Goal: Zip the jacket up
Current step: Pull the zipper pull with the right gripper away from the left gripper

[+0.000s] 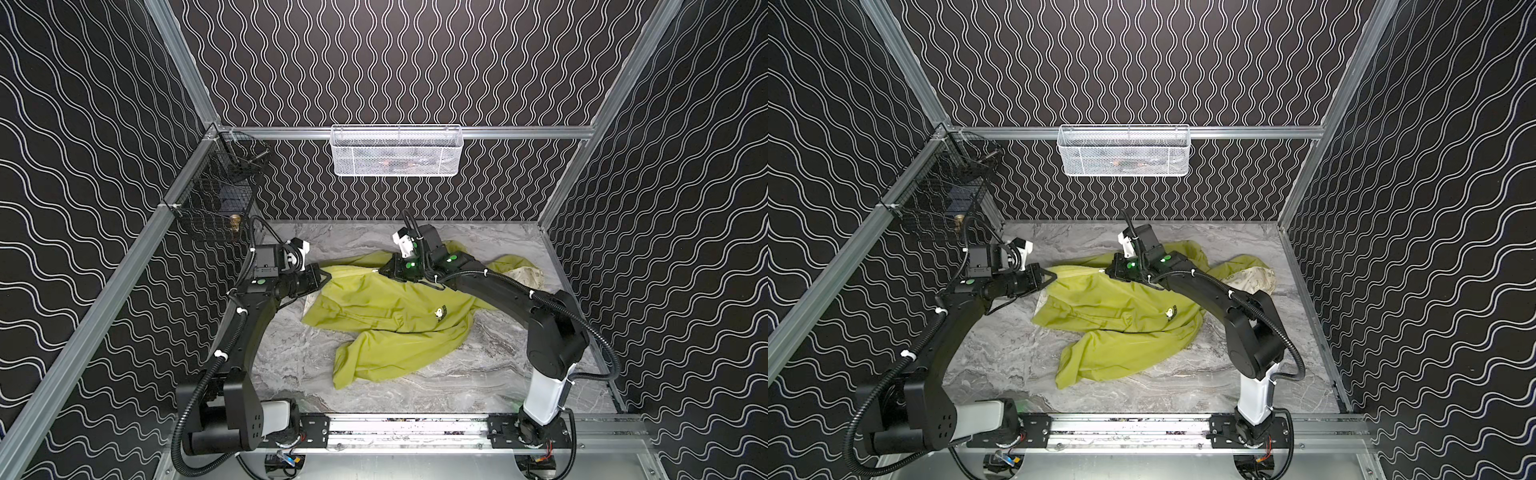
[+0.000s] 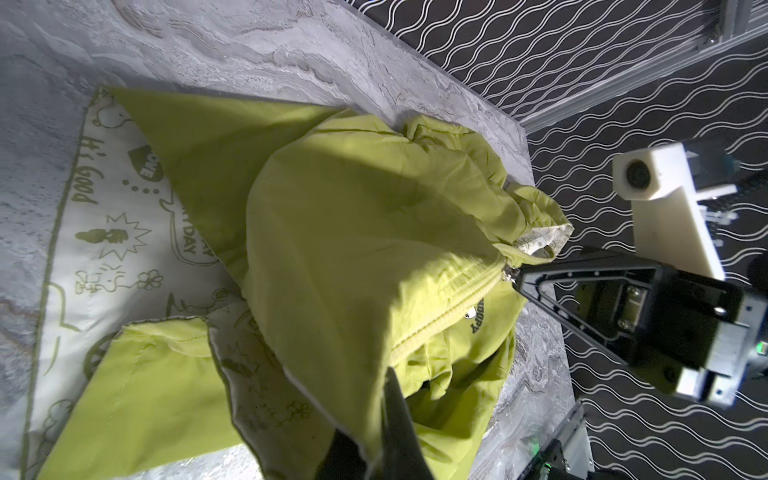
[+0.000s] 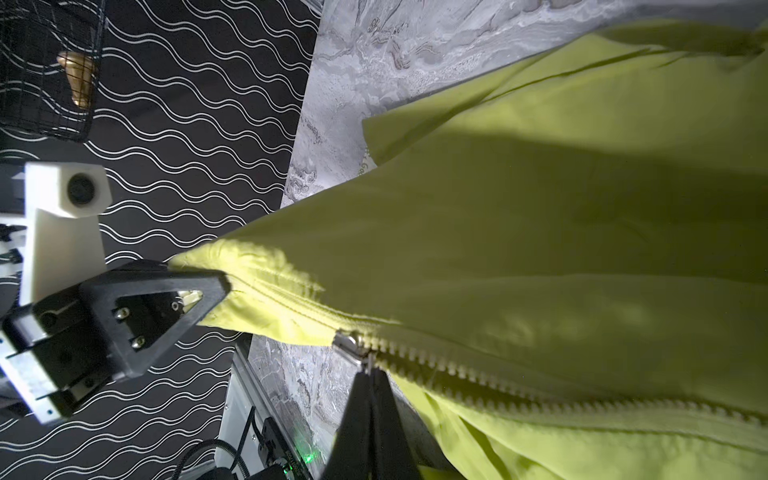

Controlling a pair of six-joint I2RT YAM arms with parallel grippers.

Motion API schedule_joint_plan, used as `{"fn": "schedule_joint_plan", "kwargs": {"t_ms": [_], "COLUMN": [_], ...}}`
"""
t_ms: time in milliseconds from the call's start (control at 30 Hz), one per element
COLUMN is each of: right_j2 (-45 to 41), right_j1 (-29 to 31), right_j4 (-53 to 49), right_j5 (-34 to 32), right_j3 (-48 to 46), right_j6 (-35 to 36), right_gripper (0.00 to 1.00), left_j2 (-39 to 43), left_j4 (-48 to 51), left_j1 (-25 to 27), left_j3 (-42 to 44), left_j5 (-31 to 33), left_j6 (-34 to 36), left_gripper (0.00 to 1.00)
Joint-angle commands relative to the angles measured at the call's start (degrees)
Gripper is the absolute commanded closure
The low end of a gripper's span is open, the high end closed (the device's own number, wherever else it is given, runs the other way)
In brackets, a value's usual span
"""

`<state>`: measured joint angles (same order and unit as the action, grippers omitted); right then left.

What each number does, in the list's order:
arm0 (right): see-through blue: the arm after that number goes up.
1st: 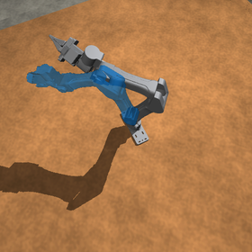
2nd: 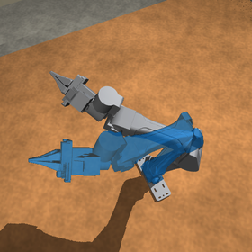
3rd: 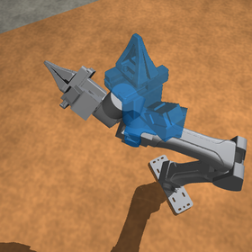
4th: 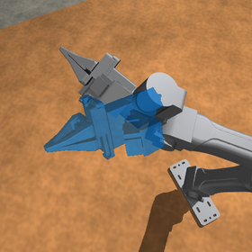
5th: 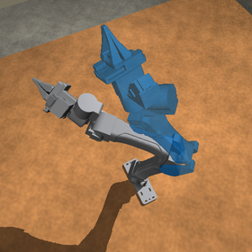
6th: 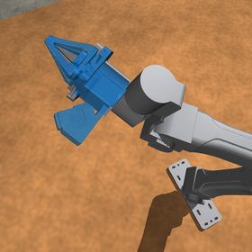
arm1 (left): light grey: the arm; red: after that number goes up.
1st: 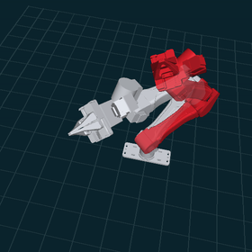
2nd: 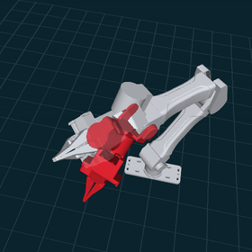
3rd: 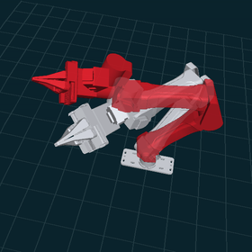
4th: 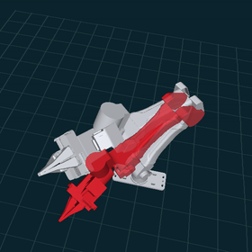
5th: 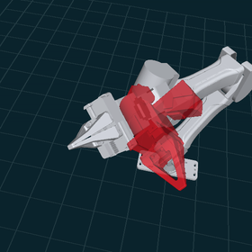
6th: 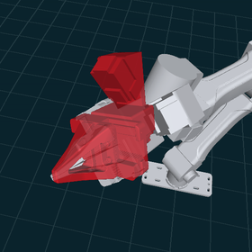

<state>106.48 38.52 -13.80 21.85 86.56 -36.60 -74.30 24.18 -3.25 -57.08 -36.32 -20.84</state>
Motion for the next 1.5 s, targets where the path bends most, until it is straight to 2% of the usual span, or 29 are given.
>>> {"fn": "schedule_joint_plan", "kwargs": {"t_ms": [0,1467], "right_j2": [-0.79,-3.87], "right_j1": [-0.38,-2.49], "right_j4": [-0.58,-5.91], "right_j5": [-1.97,-8.28], "right_j3": [-0.34,-3.2], "right_j6": [0.38,3.48], "right_gripper": [1.0,1.0], "left_j2": [0.3,0.72], "left_j4": [0.14,0.04], "left_j1": [-0.14,-0.11], "left_j3": [0.03,-0.31], "left_j5": [1.05,1.79], "left_j6": [1.13,1.03], "left_gripper": [1.0,1.0]}}
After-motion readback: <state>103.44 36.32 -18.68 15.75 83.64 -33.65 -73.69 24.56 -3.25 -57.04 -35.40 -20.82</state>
